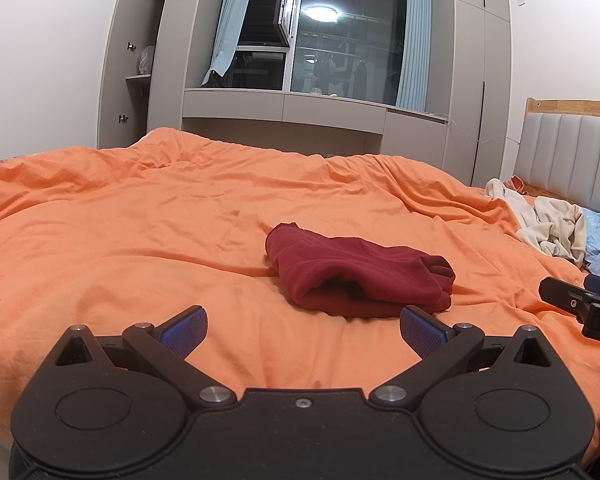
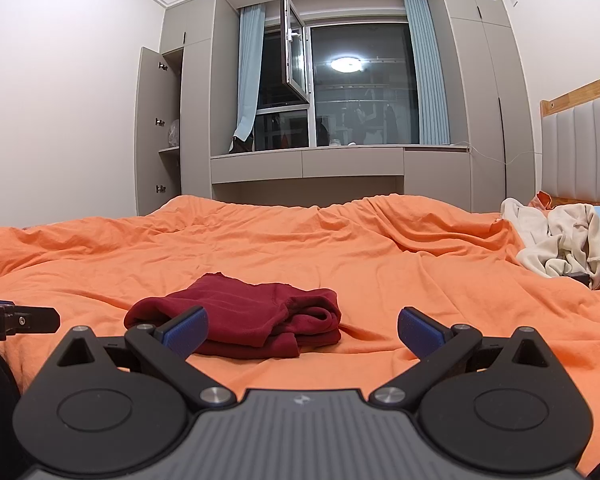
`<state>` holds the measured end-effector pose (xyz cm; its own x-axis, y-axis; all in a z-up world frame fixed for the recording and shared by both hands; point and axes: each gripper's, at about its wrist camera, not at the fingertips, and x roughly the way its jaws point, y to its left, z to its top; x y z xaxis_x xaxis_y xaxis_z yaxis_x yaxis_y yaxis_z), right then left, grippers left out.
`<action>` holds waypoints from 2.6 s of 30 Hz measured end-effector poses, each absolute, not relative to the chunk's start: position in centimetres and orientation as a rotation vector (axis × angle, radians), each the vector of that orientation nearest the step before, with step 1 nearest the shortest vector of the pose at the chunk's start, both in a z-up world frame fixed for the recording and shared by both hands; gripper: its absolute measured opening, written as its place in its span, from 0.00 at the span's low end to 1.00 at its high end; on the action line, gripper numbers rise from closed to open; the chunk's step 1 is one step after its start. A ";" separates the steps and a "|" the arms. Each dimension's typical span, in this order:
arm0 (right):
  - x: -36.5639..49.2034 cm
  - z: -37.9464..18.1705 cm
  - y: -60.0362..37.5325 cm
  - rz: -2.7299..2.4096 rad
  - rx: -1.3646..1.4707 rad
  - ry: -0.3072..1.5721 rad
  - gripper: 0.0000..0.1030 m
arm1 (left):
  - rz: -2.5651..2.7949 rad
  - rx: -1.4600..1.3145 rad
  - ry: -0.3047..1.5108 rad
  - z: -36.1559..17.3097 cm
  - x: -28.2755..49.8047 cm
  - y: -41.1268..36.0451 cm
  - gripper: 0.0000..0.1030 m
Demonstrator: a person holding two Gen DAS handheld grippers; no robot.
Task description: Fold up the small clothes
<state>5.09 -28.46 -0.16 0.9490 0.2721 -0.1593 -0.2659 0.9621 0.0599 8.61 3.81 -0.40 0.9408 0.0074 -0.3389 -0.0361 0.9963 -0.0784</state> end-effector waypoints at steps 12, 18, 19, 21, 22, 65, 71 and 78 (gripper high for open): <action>5.1 -0.2 -28.5 0.273 0.038 0.169 1.00 | 0.022 -0.085 0.346 -0.4 8.6 3.8 0.99; 5.1 -0.2 -28.5 0.273 0.037 0.169 1.00 | 0.023 -0.086 0.347 -0.3 8.6 3.8 0.99; 5.1 -0.2 -28.6 0.273 0.037 0.169 1.00 | 0.023 -0.086 0.347 -0.3 8.6 3.8 0.99; 5.1 -0.2 -28.5 0.273 0.037 0.169 1.00 | 0.022 -0.086 0.346 -0.3 8.6 3.8 0.99; 5.1 -0.2 -28.6 0.273 0.037 0.169 1.00 | 0.023 -0.086 0.346 -0.3 8.6 3.8 0.99; 4.9 -0.8 -29.0 0.272 0.030 0.176 1.00 | 0.075 -0.047 0.381 -0.7 8.9 3.0 0.99; 4.9 -0.9 -29.0 0.270 0.027 0.178 1.00 | 0.097 -0.056 0.371 -0.3 8.5 3.2 0.99; 5.0 -1.0 -29.0 0.270 0.025 0.193 1.00 | 0.106 -0.078 0.358 -0.1 7.9 3.3 0.99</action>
